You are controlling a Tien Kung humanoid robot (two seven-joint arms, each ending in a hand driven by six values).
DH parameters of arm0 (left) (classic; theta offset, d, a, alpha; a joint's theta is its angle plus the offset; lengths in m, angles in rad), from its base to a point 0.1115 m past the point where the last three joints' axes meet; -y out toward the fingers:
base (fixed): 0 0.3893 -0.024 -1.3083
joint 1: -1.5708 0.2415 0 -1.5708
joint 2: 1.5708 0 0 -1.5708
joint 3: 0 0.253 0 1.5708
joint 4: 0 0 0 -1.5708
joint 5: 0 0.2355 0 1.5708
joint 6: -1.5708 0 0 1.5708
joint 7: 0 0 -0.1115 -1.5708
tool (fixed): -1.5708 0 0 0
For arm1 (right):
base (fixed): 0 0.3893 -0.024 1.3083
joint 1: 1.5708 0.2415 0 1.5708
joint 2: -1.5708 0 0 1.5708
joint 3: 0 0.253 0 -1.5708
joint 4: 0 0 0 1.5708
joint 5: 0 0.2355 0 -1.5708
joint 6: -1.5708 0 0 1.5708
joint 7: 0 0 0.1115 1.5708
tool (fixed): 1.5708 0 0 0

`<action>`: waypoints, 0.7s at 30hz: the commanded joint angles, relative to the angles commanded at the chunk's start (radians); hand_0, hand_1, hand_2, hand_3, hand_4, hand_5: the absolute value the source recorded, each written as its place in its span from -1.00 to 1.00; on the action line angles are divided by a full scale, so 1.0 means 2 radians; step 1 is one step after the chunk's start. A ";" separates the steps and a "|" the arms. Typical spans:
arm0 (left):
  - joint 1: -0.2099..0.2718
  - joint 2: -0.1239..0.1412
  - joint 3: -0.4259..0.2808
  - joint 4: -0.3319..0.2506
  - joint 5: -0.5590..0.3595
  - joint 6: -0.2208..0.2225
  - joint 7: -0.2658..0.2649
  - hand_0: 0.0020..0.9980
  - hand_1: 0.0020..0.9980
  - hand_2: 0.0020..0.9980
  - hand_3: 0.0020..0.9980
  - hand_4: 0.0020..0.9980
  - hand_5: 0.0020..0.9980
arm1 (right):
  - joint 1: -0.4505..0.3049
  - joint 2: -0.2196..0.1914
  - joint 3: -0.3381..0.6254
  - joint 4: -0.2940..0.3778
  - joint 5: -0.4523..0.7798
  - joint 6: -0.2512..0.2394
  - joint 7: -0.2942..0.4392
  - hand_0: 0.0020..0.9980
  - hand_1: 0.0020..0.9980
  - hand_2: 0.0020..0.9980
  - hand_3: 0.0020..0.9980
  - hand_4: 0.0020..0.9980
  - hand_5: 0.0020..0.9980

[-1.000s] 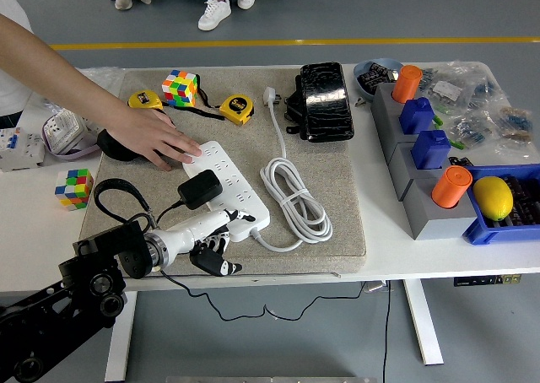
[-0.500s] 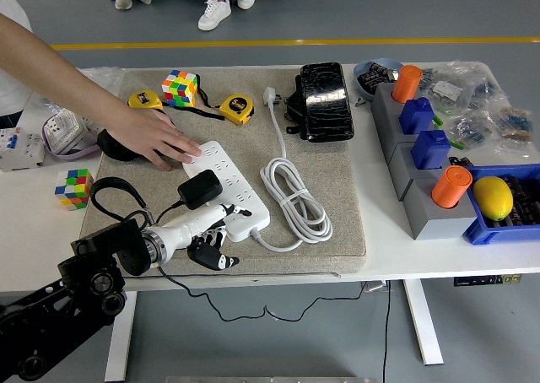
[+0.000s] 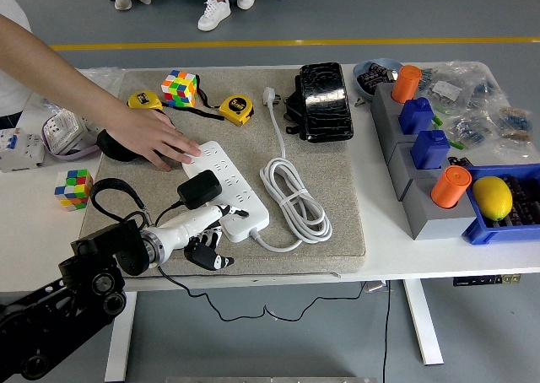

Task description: Put the plug near the board,insert it into the board,press the button,pull the plug out

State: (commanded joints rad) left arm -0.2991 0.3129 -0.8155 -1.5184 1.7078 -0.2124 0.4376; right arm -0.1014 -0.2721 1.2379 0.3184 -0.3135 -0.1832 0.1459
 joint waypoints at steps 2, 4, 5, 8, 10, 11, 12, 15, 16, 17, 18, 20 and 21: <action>0.000 0.000 0.000 -0.001 0.000 0.000 -0.001 -0.88 -0.80 -0.67 0.78 0.59 -1.00 | 0.000 0.000 0.000 0.000 0.000 0.000 0.000 0.10 0.19 0.08 0.02 0.68 -0.28; 0.001 0.001 -0.003 -0.006 -0.005 0.002 -0.006 -0.88 -0.80 -0.67 0.77 0.59 -1.00 | 0.000 0.000 0.000 0.000 0.000 0.000 0.000 0.09 0.19 0.08 0.02 0.68 -0.28; 0.002 0.001 -0.003 -0.008 -0.007 0.004 -0.009 -0.88 -0.80 -0.67 0.77 0.59 -1.00 | -0.001 0.000 0.000 0.000 0.000 0.000 0.000 0.09 0.19 0.08 0.02 0.68 -0.28; 0.002 0.002 -0.010 -0.017 -0.032 0.018 -0.032 -0.88 -0.80 -0.67 0.77 0.59 -1.00 | 0.000 0.000 0.000 0.000 0.000 0.000 0.000 0.09 0.19 0.08 0.02 0.68 -0.28; 0.002 0.003 -0.013 -0.016 -0.054 0.037 -0.059 -0.83 -0.79 -0.56 0.63 0.24 -1.00 | 0.000 0.000 -0.001 0.000 0.001 0.000 0.000 0.10 0.19 0.08 0.02 0.68 -0.28; 0.002 0.003 -0.015 -0.013 -0.066 0.051 -0.078 -0.83 -0.79 -0.56 0.63 0.24 -1.00 | 0.000 0.000 -0.001 0.000 0.000 0.000 0.000 0.10 0.19 0.08 0.02 0.68 -0.28; 0.003 0.003 -0.016 -0.009 -0.076 0.062 -0.095 -0.83 -0.79 -0.56 0.63 0.24 -1.00 | 0.000 0.000 0.000 0.000 0.000 0.000 0.000 0.10 0.19 0.08 0.02 0.68 -0.28; 0.007 0.001 -0.022 0.010 -0.119 0.113 -0.157 -0.83 -0.79 -0.56 0.63 0.24 -1.00 | 0.000 0.000 0.000 0.000 0.000 0.000 0.000 0.10 0.19 0.08 0.02 0.68 -0.28; 0.007 0.001 -0.022 0.014 -0.134 0.129 -0.179 -0.60 -0.62 -0.27 0.25 0.59 -0.66 | 0.000 0.000 -0.001 0.000 0.000 0.000 0.000 0.10 0.19 0.08 0.02 0.68 -0.28; 0.008 0.001 -0.021 0.018 -0.150 0.142 -0.197 -0.60 -0.62 -0.27 0.25 0.59 -0.66 | 0.000 0.000 -0.001 -0.001 0.001 0.000 0.000 0.10 0.19 0.08 0.02 0.68 -0.28; 0.008 0.001 -0.020 0.022 -0.165 0.153 -0.214 -0.60 -0.62 -0.27 0.25 0.59 -0.66 | 0.000 0.000 -0.002 -0.001 0.001 0.000 0.000 0.10 0.19 0.08 0.02 0.68 -0.28; 0.010 0.002 -0.015 0.034 -0.207 0.184 -0.255 -0.60 -0.62 -0.27 0.25 0.59 -0.66 | 0.000 0.000 -0.003 -0.001 0.001 0.000 0.000 0.10 0.19 0.08 0.02 0.68 -0.28; 0.012 0.002 -0.012 0.039 -0.229 0.198 -0.274 -0.60 -0.62 -0.27 0.25 0.59 -0.66 | 0.000 0.000 -0.003 -0.001 0.001 0.000 0.000 0.10 0.19 0.08 0.02 0.68 -0.28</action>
State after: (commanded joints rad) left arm -0.2760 0.3167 -0.8394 -1.4407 1.2507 0.1843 -0.1096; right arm -0.1020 -0.2725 1.2320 0.3167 -0.3108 -0.1829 0.1453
